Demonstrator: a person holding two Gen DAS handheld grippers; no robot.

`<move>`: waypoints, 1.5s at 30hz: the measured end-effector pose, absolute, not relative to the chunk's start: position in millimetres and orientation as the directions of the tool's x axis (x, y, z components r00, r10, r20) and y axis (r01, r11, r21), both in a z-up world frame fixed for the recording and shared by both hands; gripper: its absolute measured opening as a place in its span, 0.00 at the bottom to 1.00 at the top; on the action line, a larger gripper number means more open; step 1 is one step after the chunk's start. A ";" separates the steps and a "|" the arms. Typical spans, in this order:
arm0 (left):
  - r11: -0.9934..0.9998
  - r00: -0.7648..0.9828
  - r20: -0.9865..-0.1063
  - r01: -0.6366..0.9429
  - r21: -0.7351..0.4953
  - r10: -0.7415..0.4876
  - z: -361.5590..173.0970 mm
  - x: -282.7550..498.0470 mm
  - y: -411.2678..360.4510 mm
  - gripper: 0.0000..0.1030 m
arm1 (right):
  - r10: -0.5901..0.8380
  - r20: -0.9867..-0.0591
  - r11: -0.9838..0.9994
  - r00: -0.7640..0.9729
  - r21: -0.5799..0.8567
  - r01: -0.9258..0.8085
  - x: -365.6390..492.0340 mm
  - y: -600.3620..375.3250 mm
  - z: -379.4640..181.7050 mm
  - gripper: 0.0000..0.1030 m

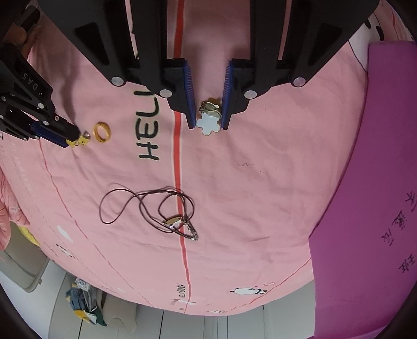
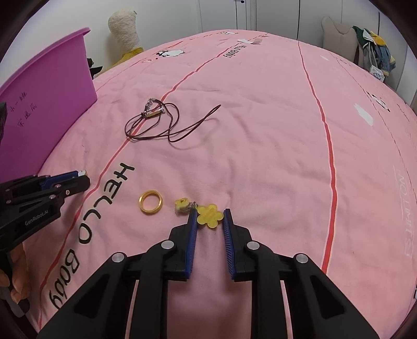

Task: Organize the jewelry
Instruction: 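Carry both flower charms with both tools toward the purple tub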

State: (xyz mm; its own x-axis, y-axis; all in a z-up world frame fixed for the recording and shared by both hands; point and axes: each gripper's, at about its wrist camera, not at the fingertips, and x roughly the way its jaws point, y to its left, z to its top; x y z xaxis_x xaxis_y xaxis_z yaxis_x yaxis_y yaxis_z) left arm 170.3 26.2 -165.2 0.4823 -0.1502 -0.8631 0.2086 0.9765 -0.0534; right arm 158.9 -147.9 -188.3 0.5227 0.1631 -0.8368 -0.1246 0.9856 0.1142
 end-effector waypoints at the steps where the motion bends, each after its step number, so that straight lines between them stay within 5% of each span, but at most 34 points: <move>1: 0.976 0.480 -0.863 0.210 -0.061 -0.157 -164.0 169.2 26.9 0.19 | 0.170 -0.835 0.985 0.523 0.125 -0.122 157.2 -149.2 -186.8 0.19; 24: 0.971 0.563 -0.797 0.210 -0.119 -0.219 -80.3 98.6 40.3 0.19 | 0.203 -0.786 0.979 0.584 0.180 -0.098 77.3 -154.1 -103.0 0.19; 37: 0.964 0.698 -0.668 0.233 -0.128 -0.257 21.6 52.4 81.2 0.19 | 0.291 -0.661 0.957 0.691 0.203 -0.209 41.9 -102.4 2.5 0.19; 45: 0.983 0.766 -0.617 0.149 -0.103 -0.181 70.0 57.9 134.8 0.19 | 0.401 -0.584 0.914 0.706 0.207 -0.348 60.0 -35.7 59.0 0.19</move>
